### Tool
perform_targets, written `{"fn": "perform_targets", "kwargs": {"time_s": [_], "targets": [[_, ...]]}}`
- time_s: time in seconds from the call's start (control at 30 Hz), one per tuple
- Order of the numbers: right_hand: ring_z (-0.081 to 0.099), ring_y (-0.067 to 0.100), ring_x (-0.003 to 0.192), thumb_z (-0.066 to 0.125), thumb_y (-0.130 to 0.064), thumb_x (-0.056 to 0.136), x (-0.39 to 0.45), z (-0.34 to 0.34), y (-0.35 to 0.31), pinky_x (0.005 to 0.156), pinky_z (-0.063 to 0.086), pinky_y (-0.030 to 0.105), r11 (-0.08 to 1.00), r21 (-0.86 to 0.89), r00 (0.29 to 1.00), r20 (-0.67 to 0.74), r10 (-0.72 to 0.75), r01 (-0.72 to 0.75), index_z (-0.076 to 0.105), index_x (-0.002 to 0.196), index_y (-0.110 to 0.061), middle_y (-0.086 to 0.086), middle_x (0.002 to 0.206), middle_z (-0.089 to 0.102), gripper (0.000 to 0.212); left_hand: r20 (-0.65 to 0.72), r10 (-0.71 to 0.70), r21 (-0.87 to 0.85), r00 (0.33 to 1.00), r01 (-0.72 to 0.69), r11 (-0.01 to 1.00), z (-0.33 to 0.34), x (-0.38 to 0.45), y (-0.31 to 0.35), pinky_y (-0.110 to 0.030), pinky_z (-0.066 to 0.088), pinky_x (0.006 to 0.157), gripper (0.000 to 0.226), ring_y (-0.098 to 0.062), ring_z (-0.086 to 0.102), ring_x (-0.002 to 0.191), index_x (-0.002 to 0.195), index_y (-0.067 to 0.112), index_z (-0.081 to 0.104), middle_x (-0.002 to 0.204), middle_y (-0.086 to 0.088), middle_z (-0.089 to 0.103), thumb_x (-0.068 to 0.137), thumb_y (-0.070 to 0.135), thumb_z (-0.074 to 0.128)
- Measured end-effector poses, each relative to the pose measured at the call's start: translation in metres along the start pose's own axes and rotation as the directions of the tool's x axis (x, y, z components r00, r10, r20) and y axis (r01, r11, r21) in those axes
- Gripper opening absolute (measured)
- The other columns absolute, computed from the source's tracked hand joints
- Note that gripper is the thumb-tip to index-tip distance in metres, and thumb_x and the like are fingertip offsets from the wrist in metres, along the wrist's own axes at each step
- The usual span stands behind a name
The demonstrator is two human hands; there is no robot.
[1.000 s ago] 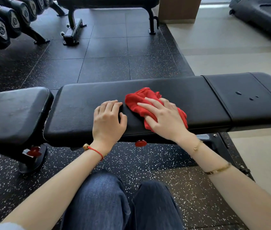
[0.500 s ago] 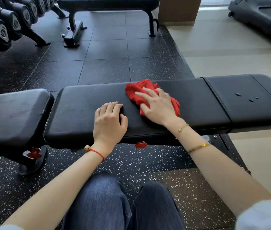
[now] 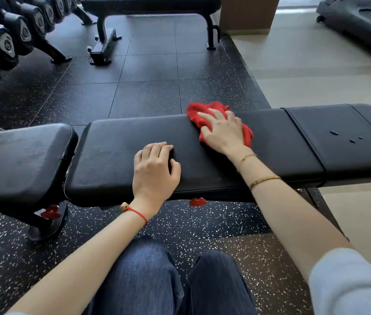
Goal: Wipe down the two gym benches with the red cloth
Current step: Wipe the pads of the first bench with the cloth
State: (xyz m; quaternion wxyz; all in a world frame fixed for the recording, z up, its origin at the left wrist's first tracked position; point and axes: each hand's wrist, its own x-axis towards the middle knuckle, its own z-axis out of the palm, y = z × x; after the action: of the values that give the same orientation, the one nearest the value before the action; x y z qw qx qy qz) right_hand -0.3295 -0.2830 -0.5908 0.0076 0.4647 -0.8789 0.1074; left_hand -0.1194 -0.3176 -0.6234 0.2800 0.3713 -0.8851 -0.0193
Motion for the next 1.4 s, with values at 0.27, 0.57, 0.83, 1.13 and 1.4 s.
{"fn": "perform_targets", "kwargs": {"time_s": [0.27,0.57,0.83,1.13,1.4], "targets": [[0.037,0.024,0.132,0.039,-0.048,0.088,-0.070,0.002,0.013,0.110,0.027,0.043,0.958,0.066,0.960,-0.053,-0.275,0.279,0.044,0.138,-0.049,-0.018,0.149,0.041,0.050,0.004,0.010,-0.040,1.000,-0.010,0.999,0.000,0.002,-0.005,-0.041,0.042,0.101,0.036,-0.024,0.058,0.116,0.115,0.014,0.068,0.122,-0.002,0.067,0.085,0.025,0.051],[0.030,0.035,0.136,0.040,-0.042,0.094,0.004,-0.012,0.062,0.111,0.022,0.045,0.991,0.020,0.991,-0.005,0.133,-0.133,0.042,0.140,-0.045,-0.007,0.155,0.034,0.046,0.009,-0.011,-0.018,1.000,0.011,1.000,0.001,0.000,-0.001,-0.040,0.041,0.100,0.035,-0.024,0.058,0.115,0.114,0.014,0.067,0.120,-0.002,0.067,0.087,0.027,0.048],[0.036,0.029,0.132,0.046,-0.042,0.092,-0.060,0.000,0.008,0.110,0.025,0.042,0.971,0.032,0.971,-0.031,-0.236,0.236,0.044,0.139,-0.047,-0.013,0.150,0.040,0.048,0.022,-0.033,-0.024,0.999,0.033,0.999,0.000,0.001,0.001,-0.040,0.040,0.099,0.031,-0.026,0.058,0.113,0.112,0.014,0.068,0.119,-0.003,0.067,0.086,0.022,0.053],[0.036,0.032,0.131,0.047,-0.040,0.093,-0.078,-0.015,0.095,0.108,0.026,0.044,0.999,0.018,0.993,-0.110,0.042,-0.040,0.045,0.138,-0.047,-0.010,0.151,0.041,0.046,0.042,-0.018,-0.043,0.999,0.020,0.999,-0.003,0.000,-0.002,-0.039,0.040,0.100,0.035,-0.024,0.058,0.113,0.115,0.014,0.066,0.121,-0.003,0.067,0.088,0.026,0.047],[0.030,0.034,0.135,0.042,-0.043,0.095,-0.065,-0.016,0.057,0.111,0.022,0.044,0.993,0.010,0.992,-0.030,0.119,-0.119,0.041,0.142,-0.046,-0.008,0.155,0.035,0.047,0.051,-0.007,-0.031,0.999,0.008,0.999,-0.002,0.001,0.000,-0.040,0.039,0.100,0.036,-0.025,0.055,0.114,0.114,0.014,0.063,0.120,-0.003,0.064,0.088,0.031,0.044]]}}
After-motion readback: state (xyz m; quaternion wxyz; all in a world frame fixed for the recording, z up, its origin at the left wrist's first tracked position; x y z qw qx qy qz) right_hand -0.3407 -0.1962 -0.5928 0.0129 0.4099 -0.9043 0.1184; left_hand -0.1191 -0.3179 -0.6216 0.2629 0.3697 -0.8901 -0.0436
